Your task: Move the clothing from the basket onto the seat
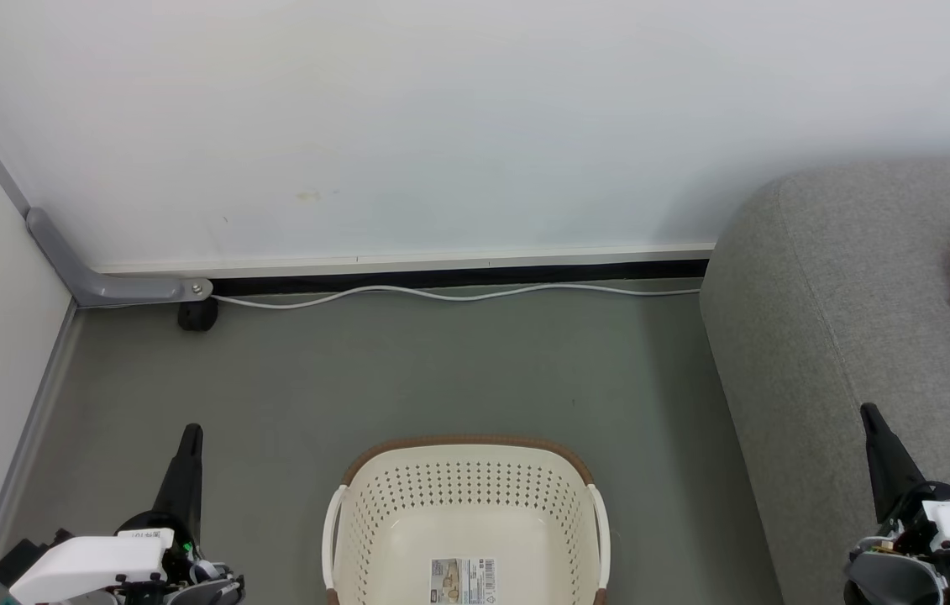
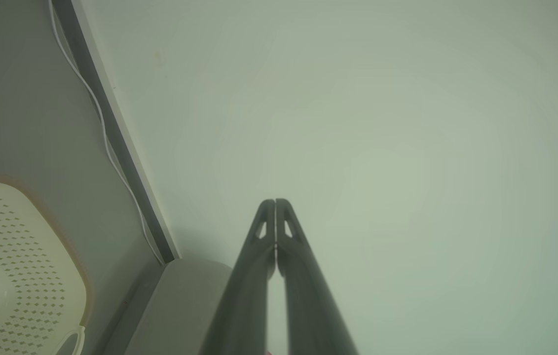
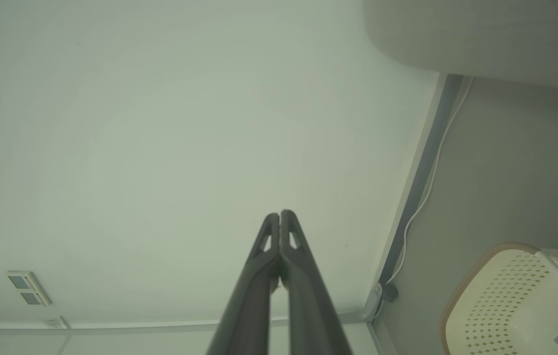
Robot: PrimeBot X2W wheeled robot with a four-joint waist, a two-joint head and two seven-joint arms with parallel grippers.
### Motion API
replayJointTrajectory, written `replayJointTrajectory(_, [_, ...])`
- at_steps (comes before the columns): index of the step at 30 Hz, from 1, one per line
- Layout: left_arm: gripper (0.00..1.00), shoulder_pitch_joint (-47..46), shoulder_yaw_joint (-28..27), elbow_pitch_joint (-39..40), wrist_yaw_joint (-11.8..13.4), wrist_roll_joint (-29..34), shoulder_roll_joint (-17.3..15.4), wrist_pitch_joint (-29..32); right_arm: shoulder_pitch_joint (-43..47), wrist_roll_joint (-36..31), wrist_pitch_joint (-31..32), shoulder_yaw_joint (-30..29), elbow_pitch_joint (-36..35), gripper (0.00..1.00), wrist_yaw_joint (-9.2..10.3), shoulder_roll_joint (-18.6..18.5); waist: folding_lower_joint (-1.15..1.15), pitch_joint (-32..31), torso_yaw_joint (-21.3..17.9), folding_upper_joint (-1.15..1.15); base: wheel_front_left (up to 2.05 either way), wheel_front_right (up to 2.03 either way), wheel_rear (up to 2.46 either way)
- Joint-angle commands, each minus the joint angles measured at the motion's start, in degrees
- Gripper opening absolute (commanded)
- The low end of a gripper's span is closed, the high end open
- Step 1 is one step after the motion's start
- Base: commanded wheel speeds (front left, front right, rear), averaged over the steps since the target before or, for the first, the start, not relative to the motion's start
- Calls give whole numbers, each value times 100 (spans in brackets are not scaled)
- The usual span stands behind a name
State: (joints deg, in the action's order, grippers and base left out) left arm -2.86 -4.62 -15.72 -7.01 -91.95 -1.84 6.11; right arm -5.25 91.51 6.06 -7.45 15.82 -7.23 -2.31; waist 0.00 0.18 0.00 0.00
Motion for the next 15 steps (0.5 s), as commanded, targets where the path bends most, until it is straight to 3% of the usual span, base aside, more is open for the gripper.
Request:
replayJointTrajectory(1, [0, -333, -190, 166, -47, -22, -104, 37, -93, 65, 43, 93, -179, 0, -25, -56, 0, 0, 0, 0, 0, 0, 0])
replayJointTrajectory(15, [0, -333, -189, 166, -47, -22, -104, 37, -93, 65, 43, 93, -179, 0, -25, -56, 0, 0, 0, 0, 0, 0, 0])
